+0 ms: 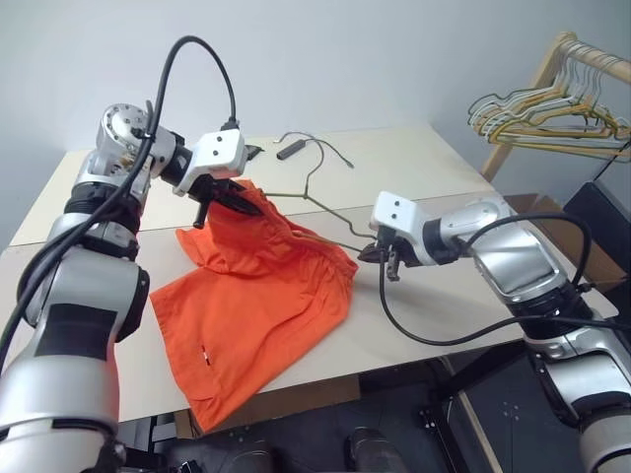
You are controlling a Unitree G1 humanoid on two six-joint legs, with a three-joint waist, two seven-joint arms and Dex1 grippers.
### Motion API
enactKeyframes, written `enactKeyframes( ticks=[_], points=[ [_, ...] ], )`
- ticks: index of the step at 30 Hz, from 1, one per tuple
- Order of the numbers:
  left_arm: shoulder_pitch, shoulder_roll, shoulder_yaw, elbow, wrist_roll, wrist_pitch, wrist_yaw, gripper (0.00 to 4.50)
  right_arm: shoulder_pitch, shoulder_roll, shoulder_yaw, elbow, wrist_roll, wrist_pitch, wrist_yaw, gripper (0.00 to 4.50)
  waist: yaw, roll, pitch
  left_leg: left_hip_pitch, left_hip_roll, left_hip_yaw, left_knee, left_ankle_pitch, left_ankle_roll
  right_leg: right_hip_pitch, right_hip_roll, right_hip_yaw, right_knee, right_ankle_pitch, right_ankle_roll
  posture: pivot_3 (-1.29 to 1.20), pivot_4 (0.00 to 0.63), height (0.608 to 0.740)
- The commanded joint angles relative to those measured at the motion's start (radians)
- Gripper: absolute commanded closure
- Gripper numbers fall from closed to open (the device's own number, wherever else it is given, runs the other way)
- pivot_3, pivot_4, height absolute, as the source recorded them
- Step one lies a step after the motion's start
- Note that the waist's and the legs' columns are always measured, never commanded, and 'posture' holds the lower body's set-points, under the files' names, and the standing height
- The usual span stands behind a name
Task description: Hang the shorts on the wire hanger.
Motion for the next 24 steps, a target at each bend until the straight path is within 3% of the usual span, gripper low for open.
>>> enactKeyframes(
  ticks=[1,5,11,15,18,19,24],
  points=[
    [-0.017,0.022,0.0,-0.021,-0.043,-0.005,-0.004,4.44,-0.002,0.006,-0.021,-0.016,-0.042,-0.107,-0.033,4.5,0.0,0.0,0.0,0.0,0.0,0.0,0.0,0.0,0.0,0.0,0.0,0.0,0.0,0.0,0.0,-0.07,0.0,0.74],
    [-0.017,0.022,0.03,-0.013,-0.038,-0.02,-0.004,4.44,0.023,0.03,-0.046,0.002,-0.061,-0.204,-0.068,4.5,-0.001,0.0,0.0,0.0,0.0,0.0,0.0,0.0,0.0,0.0,0.0,0.0,0.0,0.0,0.0,-0.07,0.0,0.74],
    [-0.005,0.046,0.027,-0.02,-0.043,-0.04,-0.004,4.5,0.046,0.035,-0.14,0.001,-0.034,-0.211,-0.11,2.67,-0.004,0.0,0.0,0.0,0.0,0.0,0.001,0.0,0.0,0.0,0.0,0.0,0.0,0.0,0.0,-0.08,0.0,0.74],
    [0.001,0.047,0.052,-0.01,-0.035,-0.041,-0.004,4.5,0.073,0.003,-0.254,-0.002,-0.001,-0.204,-0.129,1.24,-0.001,0.0,0.0,-0.001,0.0,0.0,0.003,0.0,0.0,0.0,0.0,0.0,0.0,0.0,0.0,-0.09,0.0,0.74],
    [0.008,0.041,0.065,-0.006,-0.023,-0.036,-0.004,4.5,0.115,0.015,-0.403,-0.015,0.024,-0.212,-0.241,0.22,0.0,0.0,0.0,-0.001,0.0,0.0,0.004,0.0,0.0,0.001,0.0,0.0,0.0,0.0,0.0,-0.1,0.0,0.74],
    [0.011,0.041,0.066,-0.008,-0.022,-0.035,-0.004,4.5,0.134,0.013,-0.449,-0.026,0.045,-0.204,-0.253,0.05,0.0,0.0,0.0,-0.001,0.0,0.0,0.004,0.0,0.001,0.001,0.0,0.0,0.0,0.0,0.0,-0.1,0.0,0.74],
    [0.016,0.032,0.09,-0.009,-0.006,-0.031,-0.004,4.5,0.317,-0.012,-0.58,-0.124,0.145,-0.194,-0.233,0.05,0.0,0.0,0.0,0.0,0.0,0.0,0.003,0.0,0.001,0.002,0.0,0.0,-0.001,0.0,0.001,-0.1,0.0,0.74]
  ],
)
